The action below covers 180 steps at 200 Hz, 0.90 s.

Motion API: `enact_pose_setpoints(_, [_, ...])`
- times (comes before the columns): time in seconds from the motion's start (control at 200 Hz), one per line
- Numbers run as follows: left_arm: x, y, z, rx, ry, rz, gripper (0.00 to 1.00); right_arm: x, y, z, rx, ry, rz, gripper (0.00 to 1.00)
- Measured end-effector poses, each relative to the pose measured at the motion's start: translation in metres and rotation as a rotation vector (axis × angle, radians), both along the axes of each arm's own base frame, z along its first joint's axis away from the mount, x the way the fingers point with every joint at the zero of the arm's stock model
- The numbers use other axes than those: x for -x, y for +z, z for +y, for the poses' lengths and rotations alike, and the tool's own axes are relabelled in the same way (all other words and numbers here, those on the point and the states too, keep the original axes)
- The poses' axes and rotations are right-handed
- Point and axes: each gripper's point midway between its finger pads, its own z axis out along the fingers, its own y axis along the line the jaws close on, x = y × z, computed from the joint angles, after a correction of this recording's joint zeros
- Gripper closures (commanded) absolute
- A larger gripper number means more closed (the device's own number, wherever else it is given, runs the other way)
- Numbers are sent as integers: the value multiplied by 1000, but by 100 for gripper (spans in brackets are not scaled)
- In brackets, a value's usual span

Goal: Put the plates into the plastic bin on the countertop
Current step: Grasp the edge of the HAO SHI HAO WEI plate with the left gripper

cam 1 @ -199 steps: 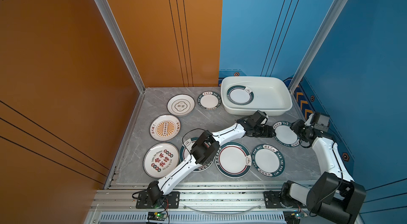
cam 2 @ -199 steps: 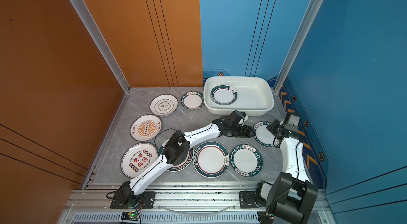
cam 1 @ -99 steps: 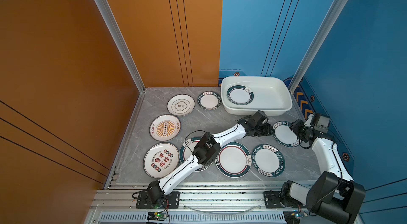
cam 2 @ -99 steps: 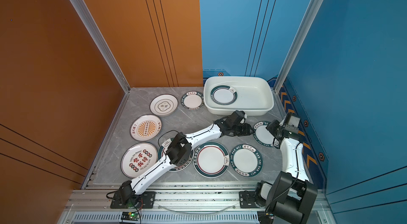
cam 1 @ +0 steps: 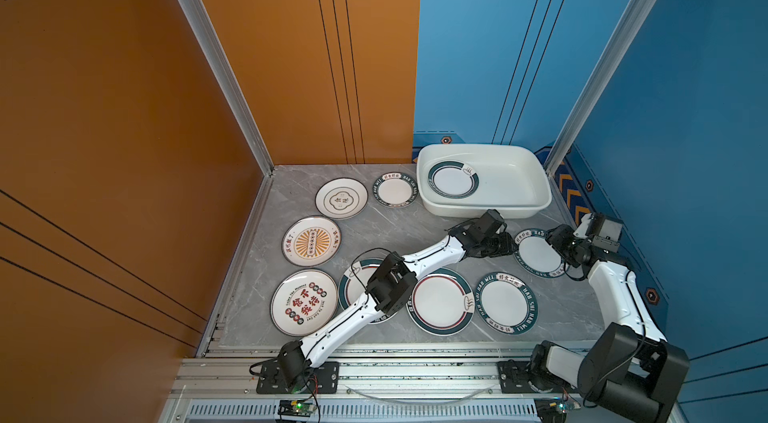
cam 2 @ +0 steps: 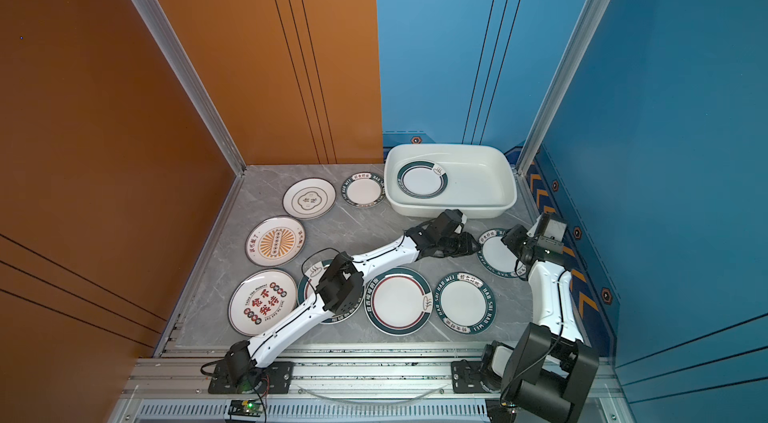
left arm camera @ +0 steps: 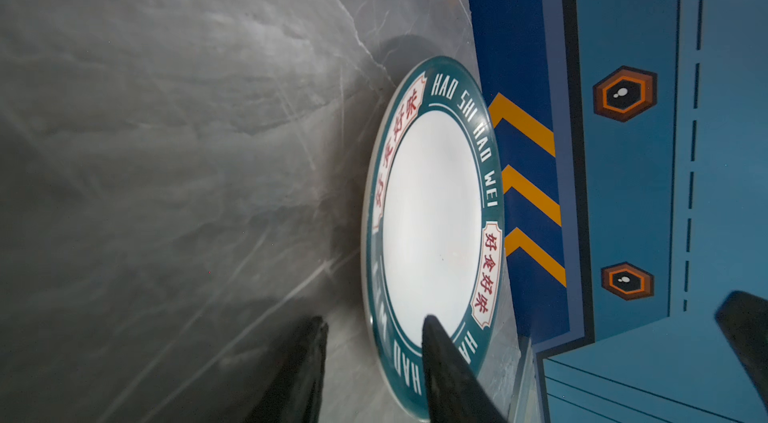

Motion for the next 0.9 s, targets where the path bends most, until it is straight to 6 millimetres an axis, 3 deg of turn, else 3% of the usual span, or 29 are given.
enact_pose_setpoints(0.901, [0, -8, -12, 55, 33, 19, 86, 0, -4, 2, -28, -4, 3, 48])
